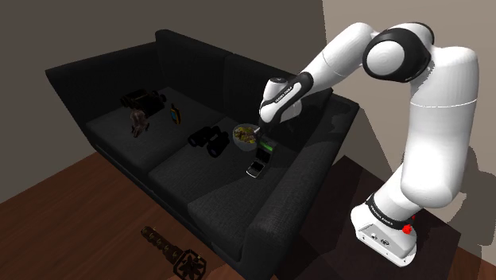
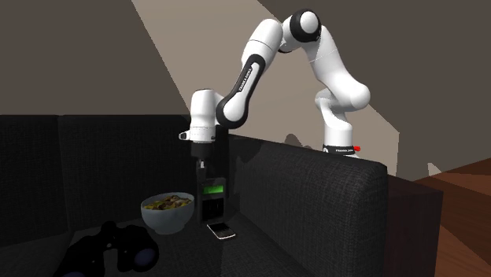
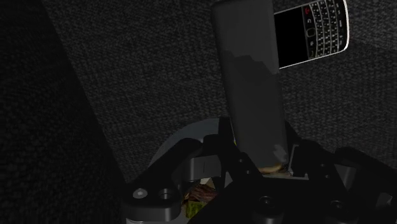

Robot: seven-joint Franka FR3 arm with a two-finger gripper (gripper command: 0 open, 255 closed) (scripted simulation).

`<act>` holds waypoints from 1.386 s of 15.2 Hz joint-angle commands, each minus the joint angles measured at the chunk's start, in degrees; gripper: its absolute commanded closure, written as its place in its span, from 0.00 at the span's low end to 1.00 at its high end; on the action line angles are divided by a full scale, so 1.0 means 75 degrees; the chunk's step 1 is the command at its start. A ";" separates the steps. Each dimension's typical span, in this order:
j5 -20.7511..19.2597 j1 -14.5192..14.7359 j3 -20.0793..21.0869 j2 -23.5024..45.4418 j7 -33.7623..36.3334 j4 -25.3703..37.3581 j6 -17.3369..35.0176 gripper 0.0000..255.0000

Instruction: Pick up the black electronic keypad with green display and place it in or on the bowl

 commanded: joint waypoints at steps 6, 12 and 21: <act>-0.0078 0.0044 -0.0065 -0.0645 0.0084 -0.0097 -0.0546 1.00; -0.0152 0.0074 -0.0112 -0.1163 0.0159 -0.0118 -0.1042 1.00; -0.0261 0.0103 -0.0164 -0.1869 0.0269 -0.0036 -0.1828 1.00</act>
